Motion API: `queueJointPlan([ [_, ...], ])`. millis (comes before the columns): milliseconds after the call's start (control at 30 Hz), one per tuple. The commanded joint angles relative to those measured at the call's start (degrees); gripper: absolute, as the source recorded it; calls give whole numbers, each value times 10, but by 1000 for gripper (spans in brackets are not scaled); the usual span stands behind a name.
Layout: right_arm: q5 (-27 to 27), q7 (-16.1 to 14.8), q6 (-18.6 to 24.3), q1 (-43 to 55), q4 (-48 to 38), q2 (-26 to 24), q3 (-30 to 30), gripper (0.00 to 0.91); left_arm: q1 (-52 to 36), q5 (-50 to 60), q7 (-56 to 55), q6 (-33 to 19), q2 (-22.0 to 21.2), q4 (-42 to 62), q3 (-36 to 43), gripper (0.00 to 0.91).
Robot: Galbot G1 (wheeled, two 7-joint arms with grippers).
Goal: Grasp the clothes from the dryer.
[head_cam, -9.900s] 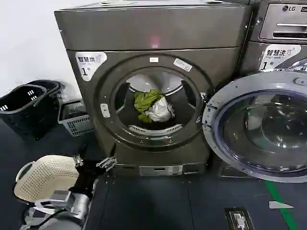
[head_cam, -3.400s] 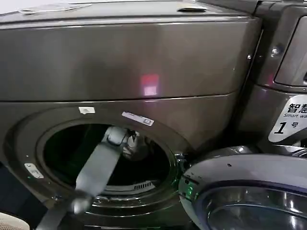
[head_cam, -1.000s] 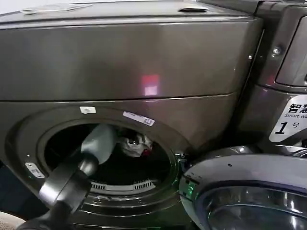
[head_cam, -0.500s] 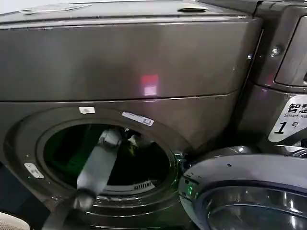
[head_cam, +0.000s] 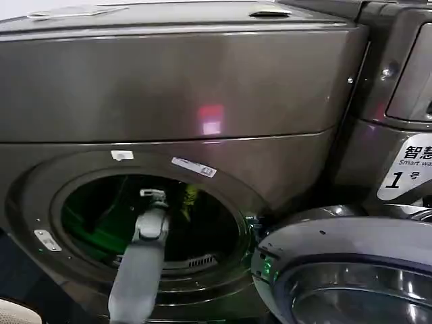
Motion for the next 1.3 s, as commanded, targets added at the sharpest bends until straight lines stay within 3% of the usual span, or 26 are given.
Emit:
queueJointPlan([
  [33, 1, -10, -8, 1, 4, 0, 6, 907, 99, -26, -90, -80, -15, -89, -22, 0],
  [500, 0, -9, 15, -3, -9, -4, 9, 907, 106, -12, -94, -49, -27, -102, -7, 0],
  [867, -2, -15, 4, 3, 3, -3, 9, 907, 101, -19, -90, 14, -22, -152, -1, 0],
  [1300, -2, -20, -1, 1, 6, 0, 13, 907, 96, -15, -89, 18, -20, -148, 2, 0],
])
